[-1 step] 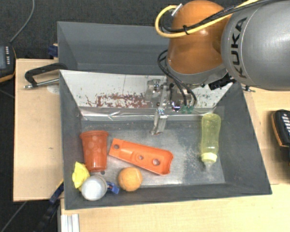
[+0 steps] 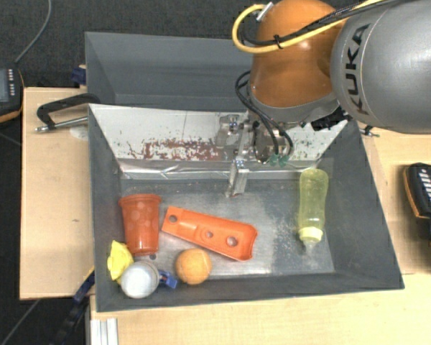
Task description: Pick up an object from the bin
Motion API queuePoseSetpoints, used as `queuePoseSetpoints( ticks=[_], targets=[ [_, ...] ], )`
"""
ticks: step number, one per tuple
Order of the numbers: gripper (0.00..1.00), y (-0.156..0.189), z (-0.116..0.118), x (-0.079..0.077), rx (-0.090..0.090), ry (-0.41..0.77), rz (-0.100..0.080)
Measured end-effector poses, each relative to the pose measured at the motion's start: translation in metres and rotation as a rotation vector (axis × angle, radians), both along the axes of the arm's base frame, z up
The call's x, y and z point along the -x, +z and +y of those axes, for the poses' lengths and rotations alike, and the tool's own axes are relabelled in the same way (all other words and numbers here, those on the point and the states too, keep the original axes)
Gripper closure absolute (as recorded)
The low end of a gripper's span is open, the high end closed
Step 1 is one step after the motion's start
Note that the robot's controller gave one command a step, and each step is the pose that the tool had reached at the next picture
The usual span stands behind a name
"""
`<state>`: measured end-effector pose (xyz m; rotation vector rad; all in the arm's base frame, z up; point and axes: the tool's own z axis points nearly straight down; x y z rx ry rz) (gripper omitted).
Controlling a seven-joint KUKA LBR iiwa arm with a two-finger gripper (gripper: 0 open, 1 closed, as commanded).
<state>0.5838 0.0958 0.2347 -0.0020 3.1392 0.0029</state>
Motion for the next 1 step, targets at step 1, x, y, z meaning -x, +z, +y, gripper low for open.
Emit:
queuePoseSetpoints(
  ticks=[1],
  targets=[
    [0.0,-0.051,0.0146,0.0164,0.0,0.036,-0.002]
  ],
)
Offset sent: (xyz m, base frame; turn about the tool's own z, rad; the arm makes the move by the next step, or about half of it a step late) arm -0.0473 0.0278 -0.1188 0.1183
